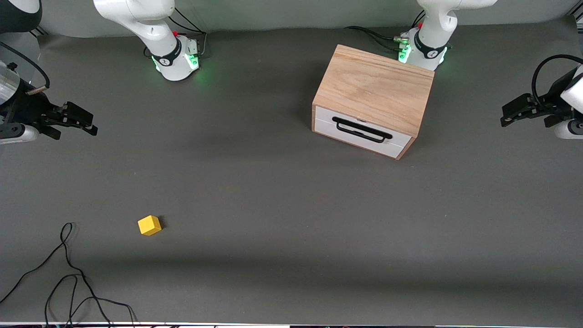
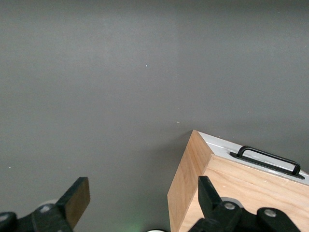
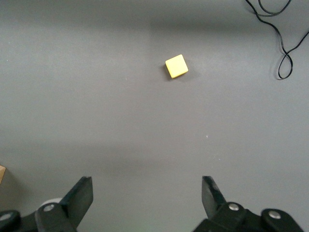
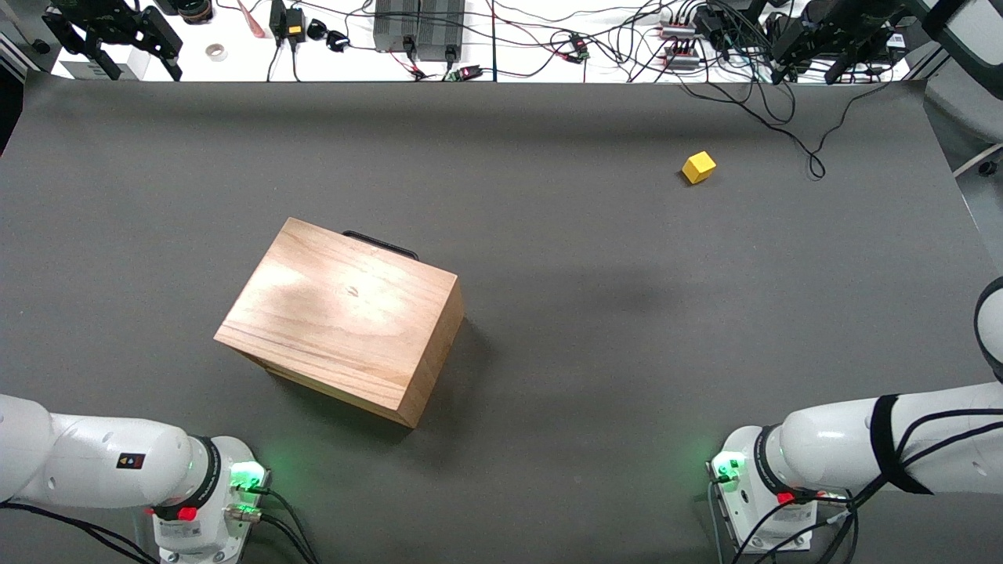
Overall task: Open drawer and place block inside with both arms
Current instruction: 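Reach the left gripper to the drawer handle while the right gripper approaches the cube, then hook the drawer handle with the left gripper while the right gripper lowers to the cube, then pull the drawer open with the left gripper while the right gripper grasps the cube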
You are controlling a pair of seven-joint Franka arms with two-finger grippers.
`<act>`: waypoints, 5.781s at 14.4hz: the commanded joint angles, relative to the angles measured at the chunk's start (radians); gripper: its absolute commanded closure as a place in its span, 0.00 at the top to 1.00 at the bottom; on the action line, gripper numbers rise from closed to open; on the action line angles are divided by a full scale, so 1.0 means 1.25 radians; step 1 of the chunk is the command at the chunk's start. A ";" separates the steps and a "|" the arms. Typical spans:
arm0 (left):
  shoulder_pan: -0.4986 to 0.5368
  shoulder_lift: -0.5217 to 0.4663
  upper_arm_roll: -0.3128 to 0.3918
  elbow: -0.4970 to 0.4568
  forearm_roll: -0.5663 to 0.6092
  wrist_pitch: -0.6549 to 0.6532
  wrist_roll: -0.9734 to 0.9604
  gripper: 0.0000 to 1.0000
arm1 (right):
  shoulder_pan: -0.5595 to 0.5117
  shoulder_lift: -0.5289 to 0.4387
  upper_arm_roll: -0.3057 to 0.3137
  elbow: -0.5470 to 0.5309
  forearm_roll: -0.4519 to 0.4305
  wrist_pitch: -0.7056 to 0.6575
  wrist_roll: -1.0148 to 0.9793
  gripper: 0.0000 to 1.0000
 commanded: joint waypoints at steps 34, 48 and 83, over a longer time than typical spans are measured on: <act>-0.148 0.196 -0.387 -0.031 0.100 0.083 -1.386 1.00 | -0.036 0.348 -0.009 0.015 0.007 0.330 -0.246 1.00; -0.123 0.286 -0.377 -0.214 0.078 0.316 -1.387 1.00 | -0.030 0.579 -0.008 0.024 0.010 0.582 -0.297 1.00; -0.145 0.516 -0.365 0.044 0.146 0.368 -1.467 1.00 | -0.027 0.576 -0.011 0.041 0.020 0.605 -0.283 0.24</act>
